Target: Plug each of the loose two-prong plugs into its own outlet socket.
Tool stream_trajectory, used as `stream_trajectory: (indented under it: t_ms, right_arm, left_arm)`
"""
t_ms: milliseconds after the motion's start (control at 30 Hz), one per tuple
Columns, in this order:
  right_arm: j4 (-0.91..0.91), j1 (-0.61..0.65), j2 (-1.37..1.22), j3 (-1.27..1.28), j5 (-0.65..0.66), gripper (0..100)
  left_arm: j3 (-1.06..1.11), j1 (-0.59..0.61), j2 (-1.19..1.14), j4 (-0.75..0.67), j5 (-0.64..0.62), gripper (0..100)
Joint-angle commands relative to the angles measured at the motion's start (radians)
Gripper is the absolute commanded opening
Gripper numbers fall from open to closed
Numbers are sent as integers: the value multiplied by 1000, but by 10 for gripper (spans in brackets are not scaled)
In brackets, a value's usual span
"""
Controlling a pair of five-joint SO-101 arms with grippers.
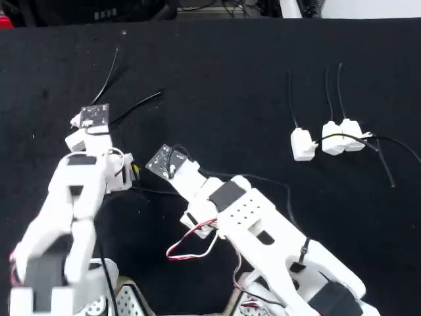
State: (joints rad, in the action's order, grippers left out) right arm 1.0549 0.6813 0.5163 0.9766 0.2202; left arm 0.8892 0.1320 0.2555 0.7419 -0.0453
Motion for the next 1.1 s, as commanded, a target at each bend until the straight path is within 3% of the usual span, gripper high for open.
stream_trajectory:
  t_ms: [0, 233, 533, 833, 1067]
  right_arm:
    - [8, -44, -30, -61, 11, 11]
    - [-6, -209, -143, -143, 48, 11]
    - [-9, -224, -196, -173, 60, 11]
    - [218, -226, -202, -318, 52, 11]
    - [407, -226, -203, -486, 51, 11]
  left_arm:
    - [-114, -5, -112, -2, 8, 253]
    - [-84, -2, -120, 133, 12, 253]
    - [-74, 56, -120, 230, 123, 252]
    - [16, 85, -115, 258, 244, 252]
    - [102, 74, 55, 245, 236, 252]
